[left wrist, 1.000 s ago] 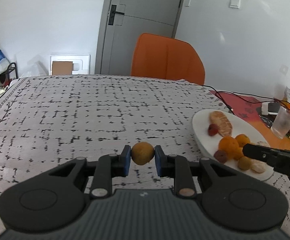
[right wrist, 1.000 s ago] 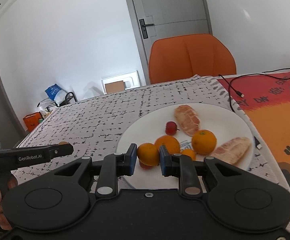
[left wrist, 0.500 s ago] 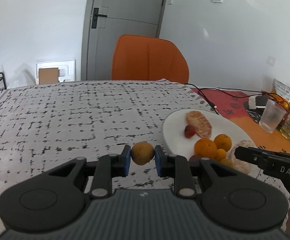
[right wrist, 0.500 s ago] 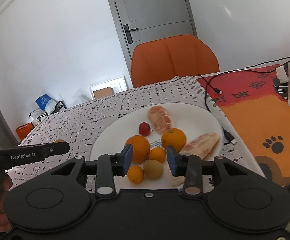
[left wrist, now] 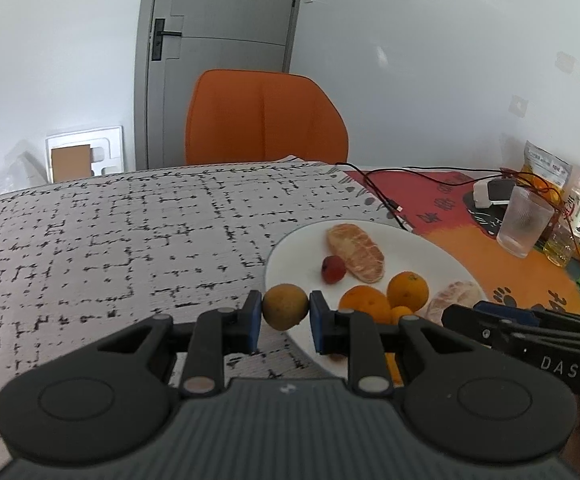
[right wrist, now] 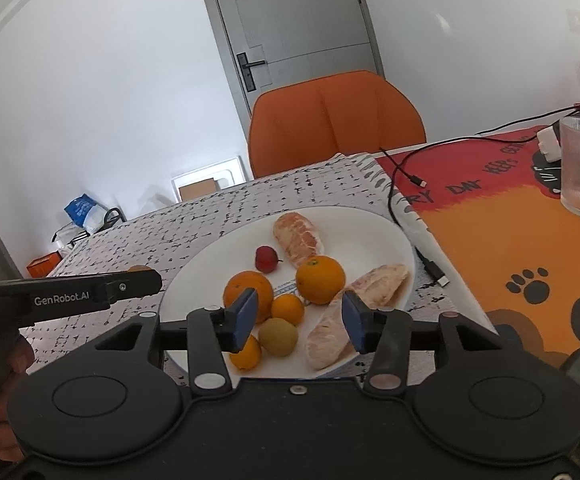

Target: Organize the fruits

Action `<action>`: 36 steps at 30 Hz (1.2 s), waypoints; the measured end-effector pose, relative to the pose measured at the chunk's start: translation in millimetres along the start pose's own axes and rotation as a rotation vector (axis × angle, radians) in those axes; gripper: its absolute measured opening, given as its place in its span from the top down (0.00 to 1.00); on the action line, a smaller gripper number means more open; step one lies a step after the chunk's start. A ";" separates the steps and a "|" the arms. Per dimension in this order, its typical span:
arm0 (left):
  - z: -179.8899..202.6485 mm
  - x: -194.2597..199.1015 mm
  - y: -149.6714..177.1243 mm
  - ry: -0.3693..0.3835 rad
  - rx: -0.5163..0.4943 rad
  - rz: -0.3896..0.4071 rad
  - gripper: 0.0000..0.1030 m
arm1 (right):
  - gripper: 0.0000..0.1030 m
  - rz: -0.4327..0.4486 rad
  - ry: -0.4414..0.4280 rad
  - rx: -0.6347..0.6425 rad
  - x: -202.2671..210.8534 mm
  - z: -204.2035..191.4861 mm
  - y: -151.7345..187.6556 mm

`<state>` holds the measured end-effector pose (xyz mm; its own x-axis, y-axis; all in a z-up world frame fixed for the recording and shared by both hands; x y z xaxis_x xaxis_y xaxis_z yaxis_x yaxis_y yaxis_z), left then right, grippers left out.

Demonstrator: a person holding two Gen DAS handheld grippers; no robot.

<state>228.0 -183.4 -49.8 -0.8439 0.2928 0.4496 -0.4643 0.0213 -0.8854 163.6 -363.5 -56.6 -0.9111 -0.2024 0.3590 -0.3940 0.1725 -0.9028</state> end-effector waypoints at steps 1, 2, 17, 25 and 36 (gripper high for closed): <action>1.2 -1.6 -0.8 0.000 -0.002 0.000 0.77 | 0.54 0.001 0.003 0.000 0.6 1.2 -0.4; 1.9 -3.0 -1.8 0.000 -0.002 -0.002 0.77 | 0.53 0.003 0.007 0.000 1.7 2.5 -0.9; -4.8 11.9 -5.4 -0.033 0.001 0.005 0.72 | 0.48 0.007 -0.003 -0.019 6.1 4.5 -0.5; -23.5 33.9 -5.6 -0.081 0.013 0.031 0.29 | 0.42 0.005 -0.013 -0.011 6.5 -8.2 0.5; -50.2 62.8 -0.1 -0.148 0.045 0.031 0.07 | 0.16 0.017 -0.022 0.016 11.9 -28.9 -0.9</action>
Point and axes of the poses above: each gripper's, at about its wrist camera, not at the fingertips, and x roughly against the way its jaws point, z to its right, y to its underside, the point moved 3 cm from there along -x, roughly the way its jaws point, and after that the axes turned 6 degrees about z, right-handed, at the moved point
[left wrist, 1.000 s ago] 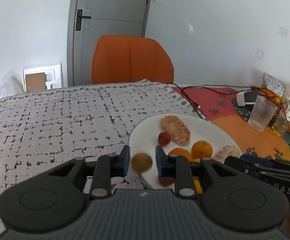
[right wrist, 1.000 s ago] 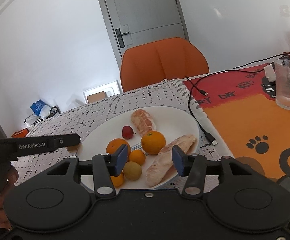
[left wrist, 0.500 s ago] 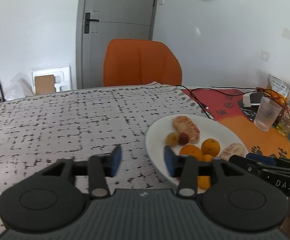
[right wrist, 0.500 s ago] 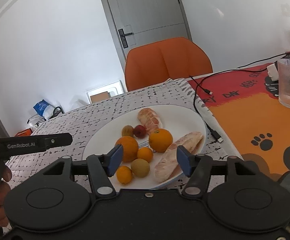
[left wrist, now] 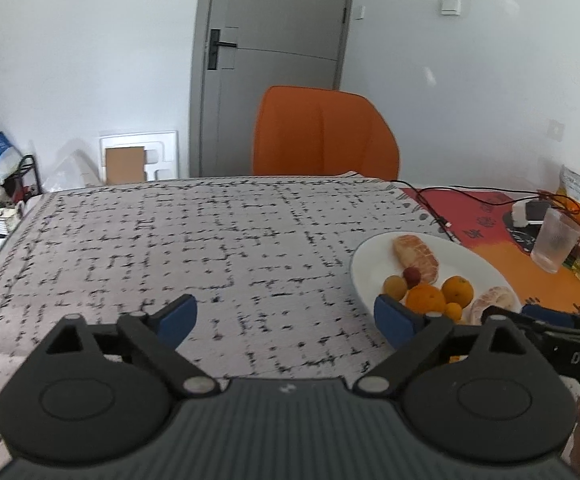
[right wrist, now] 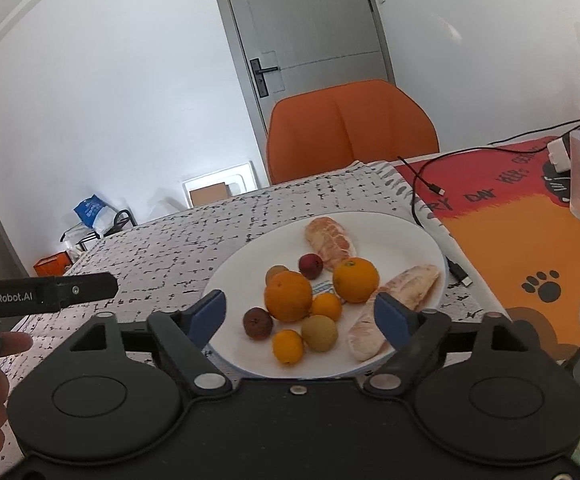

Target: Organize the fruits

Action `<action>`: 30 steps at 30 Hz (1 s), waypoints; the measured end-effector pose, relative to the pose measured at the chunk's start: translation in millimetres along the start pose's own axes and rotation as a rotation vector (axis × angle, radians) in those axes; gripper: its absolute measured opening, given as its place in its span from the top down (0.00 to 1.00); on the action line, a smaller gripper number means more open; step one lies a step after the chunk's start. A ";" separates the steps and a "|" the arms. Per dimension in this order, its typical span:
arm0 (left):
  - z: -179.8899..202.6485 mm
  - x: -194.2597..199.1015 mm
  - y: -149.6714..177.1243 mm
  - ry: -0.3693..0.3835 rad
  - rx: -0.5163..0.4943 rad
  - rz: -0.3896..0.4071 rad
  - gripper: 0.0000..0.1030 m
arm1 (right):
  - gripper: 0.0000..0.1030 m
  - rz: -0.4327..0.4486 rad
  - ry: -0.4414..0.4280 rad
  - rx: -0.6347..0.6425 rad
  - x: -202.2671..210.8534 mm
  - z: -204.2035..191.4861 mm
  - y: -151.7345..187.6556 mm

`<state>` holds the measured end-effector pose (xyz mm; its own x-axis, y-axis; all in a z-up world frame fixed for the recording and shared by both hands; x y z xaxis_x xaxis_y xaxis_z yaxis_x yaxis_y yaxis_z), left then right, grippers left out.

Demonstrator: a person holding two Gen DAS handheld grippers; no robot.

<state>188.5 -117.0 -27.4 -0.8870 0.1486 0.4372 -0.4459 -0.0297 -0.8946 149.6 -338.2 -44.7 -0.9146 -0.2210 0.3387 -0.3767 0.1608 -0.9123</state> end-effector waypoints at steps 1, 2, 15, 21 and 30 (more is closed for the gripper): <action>-2.3 2.7 0.4 -0.008 0.000 0.001 0.07 | 0.12 0.003 0.001 0.004 1.2 -2.1 0.0; -4.5 5.1 0.9 -0.016 0.002 0.001 0.06 | 0.10 0.006 0.002 0.009 2.0 -4.1 0.0; -32.3 42.3 9.1 -0.076 0.040 0.003 0.00 | 0.00 -0.009 -0.013 0.065 18.3 -32.3 1.4; -41.2 59.1 10.1 -0.084 0.057 0.013 0.00 | 0.00 -0.007 -0.019 0.080 28.1 -41.6 2.8; -50.9 86.1 14.2 -0.102 0.066 0.035 0.00 | 0.00 -0.001 -0.022 0.103 43.1 -55.6 7.7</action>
Point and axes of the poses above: each gripper's, at about its wrist camera, not at the fingertips, and x roughly against the way its jaws point, z to its right, y to its underside, the point moved 3 cm from there along -x, roughly the way its jaws point, and after that the axes turned 6 degrees about z, right-handed, at the moved point
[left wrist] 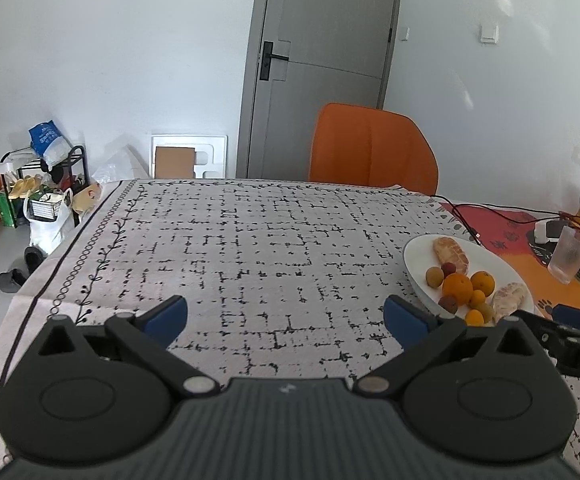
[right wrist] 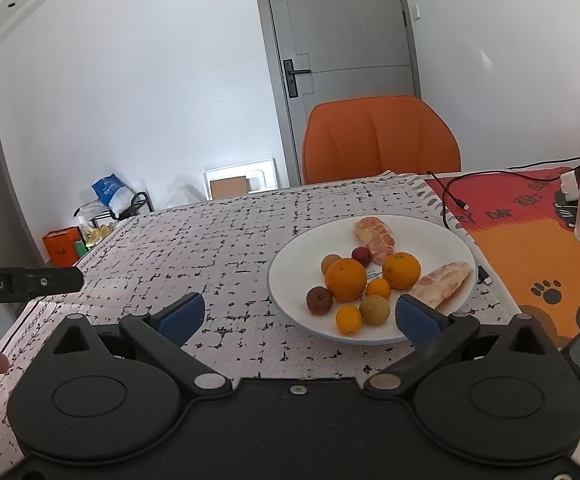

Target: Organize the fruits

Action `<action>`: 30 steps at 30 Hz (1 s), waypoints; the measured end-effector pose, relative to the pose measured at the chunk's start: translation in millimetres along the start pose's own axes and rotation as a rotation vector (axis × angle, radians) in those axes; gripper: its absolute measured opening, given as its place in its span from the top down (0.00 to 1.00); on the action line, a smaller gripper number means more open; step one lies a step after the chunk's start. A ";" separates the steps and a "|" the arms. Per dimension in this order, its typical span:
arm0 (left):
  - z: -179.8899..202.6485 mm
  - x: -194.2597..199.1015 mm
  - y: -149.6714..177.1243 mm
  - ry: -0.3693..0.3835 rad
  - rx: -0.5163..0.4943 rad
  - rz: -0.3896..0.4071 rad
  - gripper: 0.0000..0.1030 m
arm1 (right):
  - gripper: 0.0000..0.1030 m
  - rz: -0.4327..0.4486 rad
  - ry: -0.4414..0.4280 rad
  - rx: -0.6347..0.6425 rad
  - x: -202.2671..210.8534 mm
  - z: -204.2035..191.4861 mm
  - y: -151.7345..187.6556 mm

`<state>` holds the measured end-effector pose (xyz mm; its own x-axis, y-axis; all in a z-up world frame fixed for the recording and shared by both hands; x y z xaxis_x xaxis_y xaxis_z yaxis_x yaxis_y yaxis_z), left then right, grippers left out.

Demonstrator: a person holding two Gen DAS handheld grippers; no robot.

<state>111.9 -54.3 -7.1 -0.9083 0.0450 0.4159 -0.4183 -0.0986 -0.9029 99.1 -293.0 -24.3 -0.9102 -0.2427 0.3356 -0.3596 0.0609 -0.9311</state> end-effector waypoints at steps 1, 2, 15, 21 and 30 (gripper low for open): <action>-1.4 2.3 0.3 -0.004 0.000 0.002 0.00 | 0.00 -0.002 0.001 0.001 1.1 -1.3 0.9; -3.3 5.3 0.8 -0.009 0.001 0.004 0.00 | 0.00 -0.004 0.001 0.001 2.6 -2.6 1.7; -12.2 34.6 13.1 -0.024 0.004 0.003 0.00 | 0.00 -0.008 -0.031 0.013 20.8 -21.5 14.3; -17.2 43.4 22.3 -0.034 -0.009 0.004 0.00 | 0.00 -0.020 -0.037 0.022 21.8 -28.5 20.9; -24.0 44.5 35.3 -0.051 -0.012 -0.012 0.00 | 0.00 -0.037 -0.033 0.017 20.1 -29.9 29.2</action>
Point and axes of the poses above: each gripper's, at about its wrist camera, not at the fingertips, and x roughly against the way its jaws point, z to its right, y to its underside, the point moved 3 cm from there along -x, roughly the way its jaws point, and after that the axes turned 6 degrees about z, right-handed, at the moved point
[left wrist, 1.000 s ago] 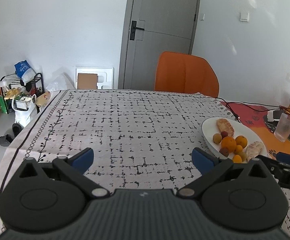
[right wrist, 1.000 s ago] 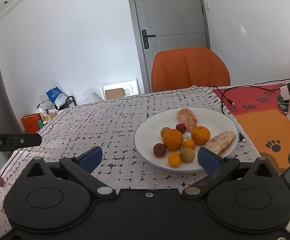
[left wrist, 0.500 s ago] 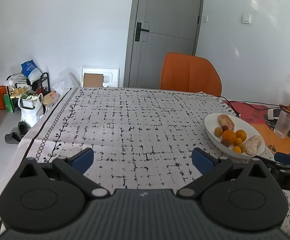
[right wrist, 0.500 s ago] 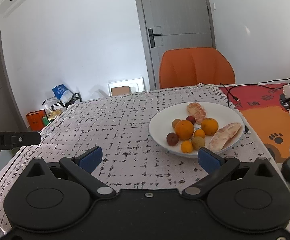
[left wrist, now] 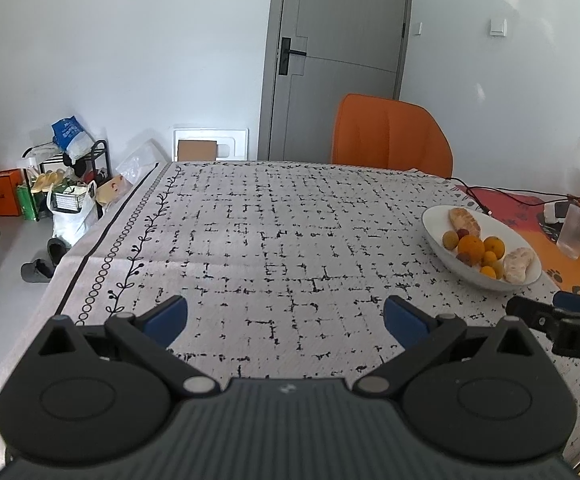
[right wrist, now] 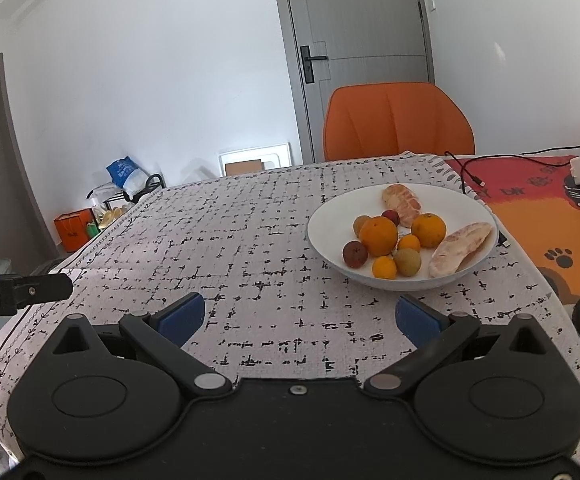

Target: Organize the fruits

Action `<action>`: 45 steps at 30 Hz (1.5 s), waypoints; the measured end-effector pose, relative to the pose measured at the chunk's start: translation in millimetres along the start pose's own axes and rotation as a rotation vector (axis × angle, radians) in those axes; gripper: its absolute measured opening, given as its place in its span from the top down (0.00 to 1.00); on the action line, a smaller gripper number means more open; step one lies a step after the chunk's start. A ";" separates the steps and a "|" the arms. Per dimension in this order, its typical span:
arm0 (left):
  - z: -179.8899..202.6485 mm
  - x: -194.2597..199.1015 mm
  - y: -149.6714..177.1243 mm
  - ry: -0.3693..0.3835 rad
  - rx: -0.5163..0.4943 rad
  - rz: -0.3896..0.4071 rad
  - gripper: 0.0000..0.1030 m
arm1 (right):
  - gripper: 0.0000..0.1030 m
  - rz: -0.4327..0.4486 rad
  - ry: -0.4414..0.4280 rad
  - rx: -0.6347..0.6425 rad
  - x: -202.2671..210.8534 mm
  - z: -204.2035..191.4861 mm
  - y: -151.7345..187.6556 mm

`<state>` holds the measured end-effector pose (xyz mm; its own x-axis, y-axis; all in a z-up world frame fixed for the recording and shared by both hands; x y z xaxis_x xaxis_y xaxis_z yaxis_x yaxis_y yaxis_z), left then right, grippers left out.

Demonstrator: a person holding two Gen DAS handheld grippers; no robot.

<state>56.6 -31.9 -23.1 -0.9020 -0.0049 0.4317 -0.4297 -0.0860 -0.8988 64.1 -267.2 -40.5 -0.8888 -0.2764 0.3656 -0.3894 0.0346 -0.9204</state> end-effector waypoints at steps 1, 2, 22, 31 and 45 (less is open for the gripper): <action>-0.2 -0.3 0.4 0.000 0.002 -0.001 0.00 | 0.00 0.000 -0.002 0.002 0.0 -0.5 0.4; -0.3 -0.1 0.6 -0.002 0.002 -0.001 0.00 | 0.00 0.000 -0.003 0.005 0.0 -1.1 0.6; -1.6 0.9 -0.3 -0.014 0.010 0.003 0.00 | 0.00 0.000 -0.009 0.007 -0.3 -2.8 -0.4; -2.6 1.8 -0.3 -0.016 0.013 0.003 0.00 | 0.00 0.001 -0.009 0.006 -0.2 -3.6 -0.8; -0.5 4.2 -1.9 -0.011 0.006 0.006 0.00 | 0.00 0.006 -0.007 0.005 0.7 -3.2 -2.4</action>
<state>53.6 -31.3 -19.6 -0.9042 -0.0163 0.4268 -0.4237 -0.0921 -0.9011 63.7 -264.5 -37.6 -0.8895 -0.2831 0.3588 -0.3826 0.0318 -0.9234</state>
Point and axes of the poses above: each gripper's, at about its wrist camera, not at the fingertips, and x roughly against the way its jaws point, z to its right, y to its underside, the point moved 3 cm from there along -x, roughly the way its jaws point, and after that the axes turned 6 degrees about z, right-handed, at the moved point
